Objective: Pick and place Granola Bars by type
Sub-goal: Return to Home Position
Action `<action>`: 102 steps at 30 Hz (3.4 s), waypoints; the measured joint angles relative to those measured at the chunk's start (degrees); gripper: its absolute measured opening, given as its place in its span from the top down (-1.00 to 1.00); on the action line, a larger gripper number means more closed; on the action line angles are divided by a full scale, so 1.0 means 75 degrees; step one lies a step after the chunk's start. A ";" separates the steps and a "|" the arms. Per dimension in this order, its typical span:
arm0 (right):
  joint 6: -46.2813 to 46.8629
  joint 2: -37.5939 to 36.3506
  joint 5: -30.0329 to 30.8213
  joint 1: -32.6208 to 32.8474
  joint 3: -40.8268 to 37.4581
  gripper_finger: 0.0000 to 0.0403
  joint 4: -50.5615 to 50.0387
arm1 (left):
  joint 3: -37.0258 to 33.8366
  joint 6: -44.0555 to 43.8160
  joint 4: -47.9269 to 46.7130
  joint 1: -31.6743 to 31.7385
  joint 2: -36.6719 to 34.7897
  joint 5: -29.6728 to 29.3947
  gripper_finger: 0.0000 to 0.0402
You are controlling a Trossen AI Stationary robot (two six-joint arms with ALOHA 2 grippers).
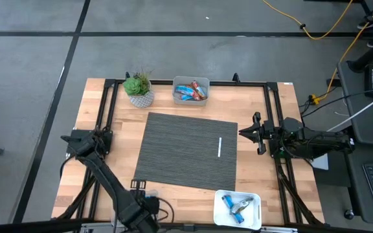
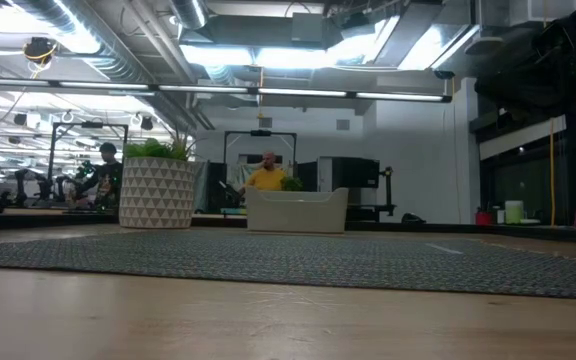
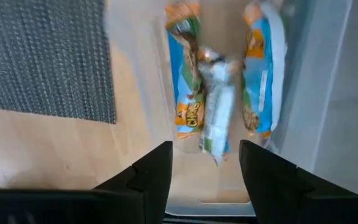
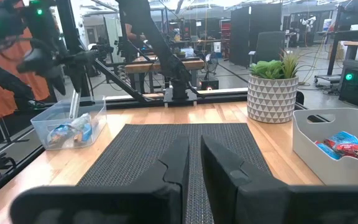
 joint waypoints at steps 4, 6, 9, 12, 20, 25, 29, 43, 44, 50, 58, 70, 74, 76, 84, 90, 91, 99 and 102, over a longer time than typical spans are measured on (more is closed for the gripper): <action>-0.0001 0.0002 -0.0002 0.0001 0.0000 0.77 0.0000 | 0.0000 -0.0431 0.0003 0.0364 -0.0621 -0.0272 0.12; 0.0000 0.0003 -0.0001 0.0000 0.0000 0.77 -0.0002 | 0.0003 -0.0731 0.0023 0.0613 -0.1063 -0.0676 0.12; 0.0000 0.0003 -0.0001 0.0000 0.0000 0.77 -0.0003 | 0.0003 -0.1161 0.0155 0.1015 -0.1788 -0.1505 0.11; 0.0000 0.0000 0.0000 0.0000 0.0000 0.77 -0.0003 | 0.0003 -0.1400 0.0493 0.1404 -0.2583 -0.2641 0.12; 0.0000 0.0001 -0.0003 0.0001 0.0000 0.77 -0.0003 | 0.0006 -0.0401 0.1643 0.1934 -0.4649 -0.5640 0.12; -0.0001 0.0002 -0.0001 0.0000 0.0000 0.77 -0.0002 | -0.0017 0.0436 0.1675 0.1951 -0.5687 -0.6319 0.12; 0.0000 0.0003 0.0000 0.0000 0.0000 0.77 -0.0003 | -0.0023 0.0665 0.1632 0.1789 -0.6079 -0.8418 0.12; 0.0000 0.0000 -0.0002 0.0001 0.0000 0.77 0.0000 | -0.0035 0.1495 0.1383 0.2656 -0.7607 -0.8270 0.13; -0.0003 0.0003 0.0000 0.0000 0.0000 0.77 -0.0003 | -0.0035 0.1541 0.1378 0.2668 -0.7699 -0.8263 0.12; -0.0001 0.0003 -0.0001 0.0002 0.0000 0.77 -0.0002 | -0.0042 0.1985 0.1312 0.2659 -0.8304 -0.8405 0.12; -0.0003 0.0003 0.0000 0.0002 0.0000 0.77 -0.0001 | -0.0066 0.1207 -0.0052 0.2647 -0.9250 -0.8159 0.12; -0.0003 0.0001 -0.0003 0.0000 0.0000 0.77 -0.0001 | -0.3507 -0.0880 0.0024 0.2645 -1.2256 -0.6568 0.12; 0.0000 0.0000 0.0000 0.0003 0.0000 0.77 0.0000 | -0.5243 -0.1334 0.0959 0.2648 -1.3392 -0.4856 0.12; 0.0000 0.0001 0.0000 0.0001 0.0000 0.77 -0.0003 | -0.6182 -0.0903 0.2103 0.2657 -1.3915 -0.3797 0.12; -0.0003 0.0003 0.0000 0.0000 0.0000 0.77 -0.0003 | -0.9536 0.1544 0.7381 0.2654 -1.5290 -0.1333 0.12; 0.0000 0.0003 -0.0003 0.0003 0.0000 0.77 -0.0003 | -1.1196 0.2738 0.9213 0.2654 -1.6112 -0.0853 0.12; 0.0000 0.0003 0.0000 0.0000 0.0000 0.77 0.0000 | -1.1375 0.3007 0.9579 0.2654 -1.6093 -0.0861 0.12; 0.0000 0.0003 0.0004 0.0003 0.0000 0.77 0.0000 | -1.2680 0.4458 1.2164 0.2647 -1.6098 -0.0031 0.10; 0.0000 0.0003 0.0003 0.0003 0.0003 0.77 0.0000 | -1.3282 0.5101 1.3295 0.2646 -1.6080 0.0326 0.10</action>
